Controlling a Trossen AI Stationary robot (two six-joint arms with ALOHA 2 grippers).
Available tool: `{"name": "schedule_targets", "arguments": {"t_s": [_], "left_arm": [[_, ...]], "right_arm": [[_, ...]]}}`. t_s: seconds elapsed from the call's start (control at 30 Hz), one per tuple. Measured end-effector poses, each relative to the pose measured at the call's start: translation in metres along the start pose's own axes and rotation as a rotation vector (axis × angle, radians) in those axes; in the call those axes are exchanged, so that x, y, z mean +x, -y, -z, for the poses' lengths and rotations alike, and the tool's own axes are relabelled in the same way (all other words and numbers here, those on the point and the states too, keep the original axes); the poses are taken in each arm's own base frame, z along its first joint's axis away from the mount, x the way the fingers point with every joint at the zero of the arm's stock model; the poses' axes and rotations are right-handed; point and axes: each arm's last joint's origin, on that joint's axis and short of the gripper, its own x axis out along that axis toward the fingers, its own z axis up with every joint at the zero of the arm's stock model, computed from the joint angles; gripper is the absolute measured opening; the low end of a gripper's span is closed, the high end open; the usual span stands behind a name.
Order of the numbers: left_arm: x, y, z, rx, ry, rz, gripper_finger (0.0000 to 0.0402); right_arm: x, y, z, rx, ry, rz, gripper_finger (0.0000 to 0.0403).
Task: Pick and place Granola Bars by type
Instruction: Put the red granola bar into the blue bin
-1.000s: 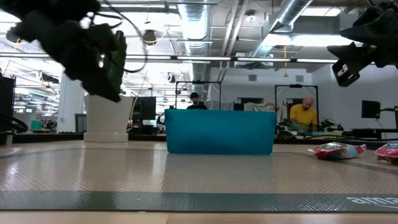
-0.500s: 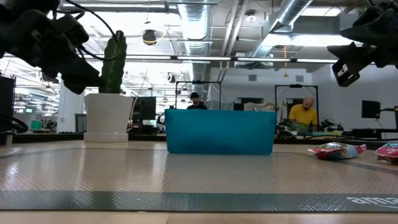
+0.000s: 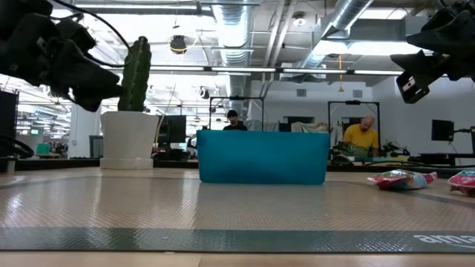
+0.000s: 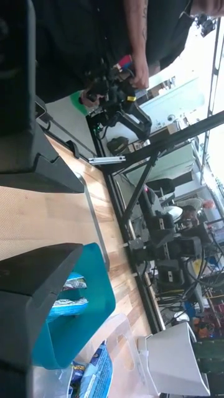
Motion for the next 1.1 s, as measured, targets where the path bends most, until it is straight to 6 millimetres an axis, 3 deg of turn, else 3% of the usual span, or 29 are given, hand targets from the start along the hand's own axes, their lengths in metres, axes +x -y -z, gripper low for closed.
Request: {"name": "schedule_targets", "arguments": {"t_s": [0.4,0.8,1.1], "left_arm": [[-0.0076,-0.001,-0.0016,0.066,0.105,0.007,0.0174],[-0.0069,0.0018,0.0023,0.218,0.06,0.119,0.0174],[-0.0068,0.0018,0.0027,0.194,0.056,0.121,0.0174]], "right_arm": [[0.0,0.0001,0.0001,0.0,0.0,0.0,0.0134],[0.0,0.0001,0.0,0.0,0.0,0.0,0.0134],[0.0,0.0001,0.0001,0.0,0.0,0.0,0.0134]]}}
